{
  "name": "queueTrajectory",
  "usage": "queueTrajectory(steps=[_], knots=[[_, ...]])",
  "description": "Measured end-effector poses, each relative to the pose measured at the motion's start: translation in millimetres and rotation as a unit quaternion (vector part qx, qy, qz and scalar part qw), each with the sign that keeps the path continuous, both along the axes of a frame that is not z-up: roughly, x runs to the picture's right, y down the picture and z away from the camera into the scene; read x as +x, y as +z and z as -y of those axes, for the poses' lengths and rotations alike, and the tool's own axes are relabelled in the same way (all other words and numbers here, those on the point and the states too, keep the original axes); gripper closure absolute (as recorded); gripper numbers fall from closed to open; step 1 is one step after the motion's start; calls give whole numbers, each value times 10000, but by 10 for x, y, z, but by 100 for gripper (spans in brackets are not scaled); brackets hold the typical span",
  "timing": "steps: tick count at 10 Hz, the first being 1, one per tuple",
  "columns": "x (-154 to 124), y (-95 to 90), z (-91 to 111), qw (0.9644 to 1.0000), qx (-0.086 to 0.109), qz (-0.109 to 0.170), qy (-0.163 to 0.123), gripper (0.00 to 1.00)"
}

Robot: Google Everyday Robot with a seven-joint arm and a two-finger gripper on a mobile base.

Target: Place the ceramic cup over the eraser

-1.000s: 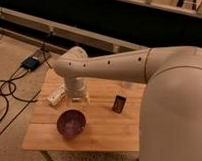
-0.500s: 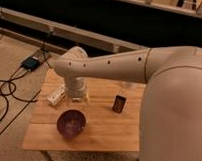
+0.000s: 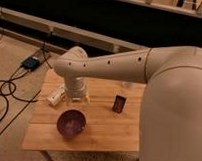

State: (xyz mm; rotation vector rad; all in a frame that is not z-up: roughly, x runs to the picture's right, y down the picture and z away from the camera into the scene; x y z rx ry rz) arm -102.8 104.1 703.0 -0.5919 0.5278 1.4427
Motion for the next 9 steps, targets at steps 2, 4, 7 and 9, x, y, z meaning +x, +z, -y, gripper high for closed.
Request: queueTrajectory(steps=[2,4,7,9], knots=[[3,35,39,10000,-6,30,68,35],[130,222,207,9998,70,68,198,35],[401,600,568,9994,260,168,149,35],[679,854,851,9991,332,263,-91,35]])
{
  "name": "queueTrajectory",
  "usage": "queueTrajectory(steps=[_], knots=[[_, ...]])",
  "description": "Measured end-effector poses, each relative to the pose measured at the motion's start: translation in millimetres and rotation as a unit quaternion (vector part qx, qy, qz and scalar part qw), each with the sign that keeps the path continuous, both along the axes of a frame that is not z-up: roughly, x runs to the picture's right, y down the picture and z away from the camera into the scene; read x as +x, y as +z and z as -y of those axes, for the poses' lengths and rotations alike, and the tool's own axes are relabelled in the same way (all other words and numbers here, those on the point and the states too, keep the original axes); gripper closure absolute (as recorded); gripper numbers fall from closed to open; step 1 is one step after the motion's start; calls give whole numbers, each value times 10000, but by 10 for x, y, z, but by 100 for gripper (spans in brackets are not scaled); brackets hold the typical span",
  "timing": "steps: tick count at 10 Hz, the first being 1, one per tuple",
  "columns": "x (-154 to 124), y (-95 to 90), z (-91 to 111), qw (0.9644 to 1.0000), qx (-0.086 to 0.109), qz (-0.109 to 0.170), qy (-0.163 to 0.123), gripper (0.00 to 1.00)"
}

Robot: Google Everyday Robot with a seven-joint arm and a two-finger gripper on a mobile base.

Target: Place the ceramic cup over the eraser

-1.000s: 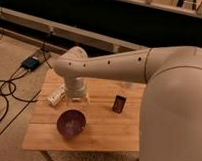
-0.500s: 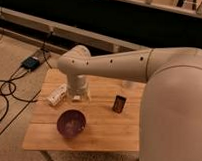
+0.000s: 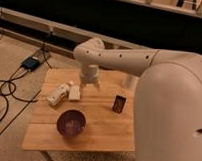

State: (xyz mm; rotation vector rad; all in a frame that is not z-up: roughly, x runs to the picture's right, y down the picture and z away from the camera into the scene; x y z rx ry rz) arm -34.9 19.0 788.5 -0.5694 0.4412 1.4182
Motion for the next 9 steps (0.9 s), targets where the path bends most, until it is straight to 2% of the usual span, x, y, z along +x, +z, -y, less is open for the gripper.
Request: queueTrajectory(steps=[4,7,9], knots=[[546,347,442,9999,1,-15,-139,35],[941,534,696,9997,-12,-182,146,35],[1137,649,792,9990,27,-264,347,35]])
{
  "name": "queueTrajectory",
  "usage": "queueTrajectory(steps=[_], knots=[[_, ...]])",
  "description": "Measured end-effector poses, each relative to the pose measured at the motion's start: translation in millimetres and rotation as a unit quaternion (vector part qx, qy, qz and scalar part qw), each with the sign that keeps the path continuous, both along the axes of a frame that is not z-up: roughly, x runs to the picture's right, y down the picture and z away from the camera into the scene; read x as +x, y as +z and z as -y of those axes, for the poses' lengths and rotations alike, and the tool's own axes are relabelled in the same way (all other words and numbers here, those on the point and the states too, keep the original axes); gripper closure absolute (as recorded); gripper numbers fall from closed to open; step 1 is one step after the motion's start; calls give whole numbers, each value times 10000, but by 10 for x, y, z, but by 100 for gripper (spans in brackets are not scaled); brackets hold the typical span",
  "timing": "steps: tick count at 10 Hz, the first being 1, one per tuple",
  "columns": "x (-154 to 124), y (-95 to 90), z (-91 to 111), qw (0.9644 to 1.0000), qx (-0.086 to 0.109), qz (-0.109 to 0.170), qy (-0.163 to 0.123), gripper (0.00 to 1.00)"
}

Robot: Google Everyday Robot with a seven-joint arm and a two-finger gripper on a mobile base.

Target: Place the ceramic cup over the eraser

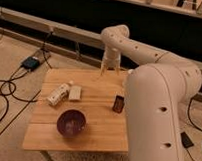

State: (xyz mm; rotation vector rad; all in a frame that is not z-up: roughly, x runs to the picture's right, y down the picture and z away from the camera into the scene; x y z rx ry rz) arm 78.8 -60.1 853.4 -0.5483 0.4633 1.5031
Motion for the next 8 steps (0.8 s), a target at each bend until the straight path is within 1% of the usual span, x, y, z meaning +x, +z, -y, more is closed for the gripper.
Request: queueTrajectory(steps=[2,4,6,7,8], knots=[[258,154,42,9997,56,-145,166,35],[489,288,46,9991,173,-326,194,35],[703,380,32,9974,369,-574,218,35],[816,393,15,9957,517,-724,265,35],[880,380,1,9944,604,-810,302,35]])
